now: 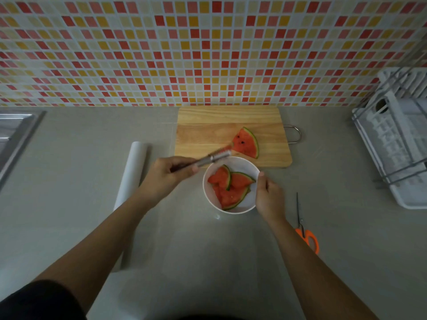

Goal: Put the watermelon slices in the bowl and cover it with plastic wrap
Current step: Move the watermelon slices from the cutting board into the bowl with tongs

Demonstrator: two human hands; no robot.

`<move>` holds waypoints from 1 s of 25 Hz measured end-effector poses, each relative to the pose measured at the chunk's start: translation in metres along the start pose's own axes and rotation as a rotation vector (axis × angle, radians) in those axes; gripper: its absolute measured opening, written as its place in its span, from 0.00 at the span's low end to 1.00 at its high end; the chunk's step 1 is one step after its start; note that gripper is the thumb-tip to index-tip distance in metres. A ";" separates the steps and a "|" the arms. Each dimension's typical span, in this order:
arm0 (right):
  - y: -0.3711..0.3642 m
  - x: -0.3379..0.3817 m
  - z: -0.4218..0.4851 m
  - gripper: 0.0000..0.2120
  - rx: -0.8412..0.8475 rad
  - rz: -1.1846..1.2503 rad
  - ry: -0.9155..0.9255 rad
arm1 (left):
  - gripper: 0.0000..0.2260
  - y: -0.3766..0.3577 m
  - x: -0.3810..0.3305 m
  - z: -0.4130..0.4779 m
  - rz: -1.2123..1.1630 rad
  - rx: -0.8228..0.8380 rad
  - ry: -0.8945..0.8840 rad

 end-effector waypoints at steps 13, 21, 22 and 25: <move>0.000 0.003 0.000 0.22 0.030 -0.028 -0.006 | 0.14 -0.018 -0.026 -0.038 0.616 0.165 -0.568; 0.000 0.004 -0.001 0.22 0.034 -0.034 -0.001 | 0.13 -0.010 -0.025 -0.035 0.520 0.081 -0.515; 0.001 0.005 -0.001 0.22 0.037 -0.034 0.003 | 0.12 -0.004 -0.025 -0.023 0.457 0.017 -0.436; 0.001 0.006 0.002 0.23 0.052 -0.042 0.004 | 0.07 0.005 -0.004 0.036 0.376 -0.047 0.001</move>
Point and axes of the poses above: each hand's wrist, its own z-axis towards the middle knuckle, its own y-axis out of the back of the hand, x = y × z, the point moved 8 cm from there along z, towards the middle knuckle, and after that the axes turned 4 degrees about -x, right-handed, at the moved point
